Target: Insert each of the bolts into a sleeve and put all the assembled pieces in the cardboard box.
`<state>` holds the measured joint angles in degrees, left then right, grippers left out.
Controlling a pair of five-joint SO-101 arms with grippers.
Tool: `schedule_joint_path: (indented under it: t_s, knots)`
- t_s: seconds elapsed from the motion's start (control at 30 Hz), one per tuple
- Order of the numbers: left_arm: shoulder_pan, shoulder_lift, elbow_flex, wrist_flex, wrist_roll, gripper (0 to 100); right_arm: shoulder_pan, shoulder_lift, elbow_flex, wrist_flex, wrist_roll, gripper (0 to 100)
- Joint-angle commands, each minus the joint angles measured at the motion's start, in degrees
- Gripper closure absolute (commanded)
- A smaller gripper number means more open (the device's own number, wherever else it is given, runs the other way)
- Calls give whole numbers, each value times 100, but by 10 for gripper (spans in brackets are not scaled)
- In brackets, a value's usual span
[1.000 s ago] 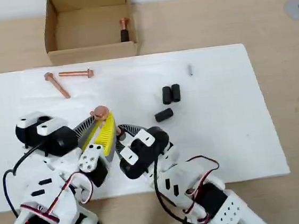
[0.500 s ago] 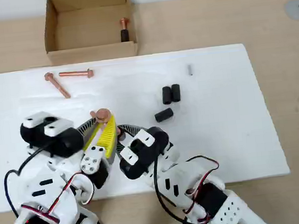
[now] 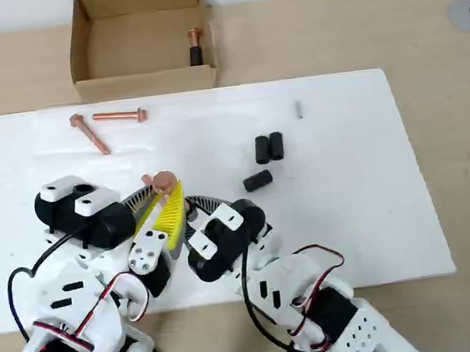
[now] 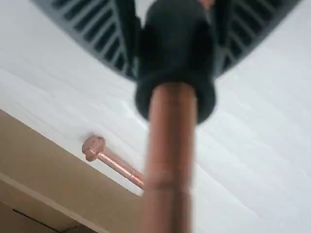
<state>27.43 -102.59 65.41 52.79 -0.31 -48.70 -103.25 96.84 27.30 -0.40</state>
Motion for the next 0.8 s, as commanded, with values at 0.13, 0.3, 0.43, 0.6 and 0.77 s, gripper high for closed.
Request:
schedule_joint_path:
  t_s: [0.13,0.3,0.43,0.6,0.77]
  knots:
    - [105,-40,-88,158,475,885,127,-1007,-136,-88,-35,989]
    - [105,-31,-246,519,448,885,374,-1007,-136,-79,-26,989]
    - [105,4,-642,853,466,885,391,-998,-136,-79,-26,989]
    - [105,4,-1178,1345,475,862,391,-998,-119,-88,-26,989]
    - [-114,13,-2022,1749,484,865,400,-998,-154,-255,-26,989]
